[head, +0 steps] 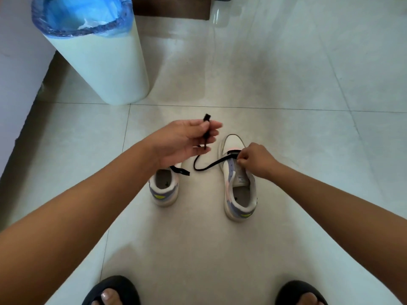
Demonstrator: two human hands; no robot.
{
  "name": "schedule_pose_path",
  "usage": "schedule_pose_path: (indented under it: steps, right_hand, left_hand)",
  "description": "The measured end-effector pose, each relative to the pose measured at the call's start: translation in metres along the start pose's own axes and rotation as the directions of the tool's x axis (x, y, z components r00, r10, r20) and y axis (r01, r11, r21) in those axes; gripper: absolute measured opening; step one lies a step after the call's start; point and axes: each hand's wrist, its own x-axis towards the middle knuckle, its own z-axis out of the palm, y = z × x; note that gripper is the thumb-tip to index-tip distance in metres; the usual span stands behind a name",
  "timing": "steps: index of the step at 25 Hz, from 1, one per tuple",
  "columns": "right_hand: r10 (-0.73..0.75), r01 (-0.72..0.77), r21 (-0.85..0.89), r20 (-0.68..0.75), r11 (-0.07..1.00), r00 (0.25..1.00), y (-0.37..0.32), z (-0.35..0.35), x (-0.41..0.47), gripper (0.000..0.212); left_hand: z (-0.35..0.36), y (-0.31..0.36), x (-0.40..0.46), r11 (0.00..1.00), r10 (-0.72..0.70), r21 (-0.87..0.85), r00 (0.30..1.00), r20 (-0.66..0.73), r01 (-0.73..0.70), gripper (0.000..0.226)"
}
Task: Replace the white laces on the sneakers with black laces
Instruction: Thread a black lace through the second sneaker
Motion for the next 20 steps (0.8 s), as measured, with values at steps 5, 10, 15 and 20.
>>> schedule_pose_path:
  steps: [5, 10, 15, 20]
  right_hand:
    - [0.056, -0.031, 0.18, -0.137, 0.983, 0.989, 0.003, 0.019, -0.006, 0.017]
    - [0.089, -0.036, 0.328, -0.148, 0.944, 0.985, 0.0, 0.024, -0.011, 0.016]
    - [0.109, -0.054, 0.361, -0.136, 0.931, 0.985, 0.002, 0.025, -0.009, 0.015]
    - [0.117, -0.063, 0.382, -0.118, 0.922, 0.986, 0.004, 0.028, -0.008, 0.015]
  left_hand:
    - [0.02, -0.083, 0.062, 0.991, -0.083, 0.052, 0.874, -0.479, 0.122, 0.012]
    - [0.029, -0.106, 0.085, 0.992, -0.091, -0.127, 0.787, -0.61, 0.017, 0.022]
    - [0.033, -0.112, 0.085, 1.0, -0.003, 0.015, 0.769, -0.639, 0.017, 0.025]
    - [0.032, -0.11, 0.085, 0.998, 0.046, 0.064, 0.81, -0.585, -0.011, 0.022]
